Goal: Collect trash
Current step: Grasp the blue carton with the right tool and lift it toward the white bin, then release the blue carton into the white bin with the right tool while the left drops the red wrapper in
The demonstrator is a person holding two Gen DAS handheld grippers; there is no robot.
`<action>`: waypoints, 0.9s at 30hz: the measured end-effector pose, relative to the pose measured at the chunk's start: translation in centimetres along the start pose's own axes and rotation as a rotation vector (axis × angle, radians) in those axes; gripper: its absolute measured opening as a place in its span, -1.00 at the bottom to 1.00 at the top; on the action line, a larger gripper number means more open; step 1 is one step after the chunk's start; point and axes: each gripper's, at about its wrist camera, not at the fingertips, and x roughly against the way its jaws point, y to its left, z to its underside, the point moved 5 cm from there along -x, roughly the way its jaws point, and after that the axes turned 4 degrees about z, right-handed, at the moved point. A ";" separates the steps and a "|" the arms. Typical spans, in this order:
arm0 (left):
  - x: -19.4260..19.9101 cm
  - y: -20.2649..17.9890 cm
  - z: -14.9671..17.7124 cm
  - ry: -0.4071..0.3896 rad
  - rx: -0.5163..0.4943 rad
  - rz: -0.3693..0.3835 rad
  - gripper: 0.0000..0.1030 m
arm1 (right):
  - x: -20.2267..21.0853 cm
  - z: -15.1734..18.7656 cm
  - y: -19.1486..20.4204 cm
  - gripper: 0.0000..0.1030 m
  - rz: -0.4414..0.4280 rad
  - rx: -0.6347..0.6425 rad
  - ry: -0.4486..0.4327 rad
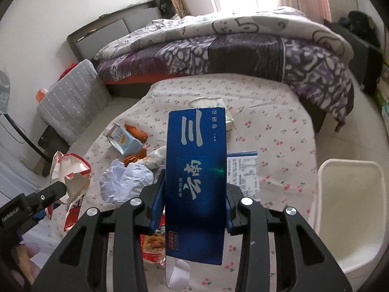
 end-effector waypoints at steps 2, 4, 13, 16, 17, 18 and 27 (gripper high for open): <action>-0.3 -0.5 0.2 0.003 -0.007 0.006 0.16 | 0.4 -0.2 -0.5 -0.26 0.014 0.009 -0.012; -0.6 -1.2 0.3 0.007 -0.019 0.014 0.16 | 0.9 -0.4 -1.0 -0.26 0.027 0.015 -0.025; -1.8 -4.1 1.6 0.027 -0.070 0.043 0.16 | 3.0 -1.1 -4.4 -0.26 0.078 0.002 -0.063; -2.4 -5.2 2.2 0.040 -0.091 0.052 0.16 | 3.5 -1.5 -5.8 -0.25 0.100 -0.011 -0.069; -2.6 -5.5 2.4 0.045 -0.097 0.054 0.16 | 3.8 -1.6 -6.3 -0.26 0.108 -0.017 -0.071; -2.8 -5.9 2.7 0.050 -0.105 0.056 0.16 | 3.9 -1.7 -6.8 -0.25 0.114 -0.023 -0.072; -4.2 -9.0 4.9 0.090 -0.163 0.090 0.16 | 6.0 -2.2 -12.0 -0.25 0.179 -0.080 -0.079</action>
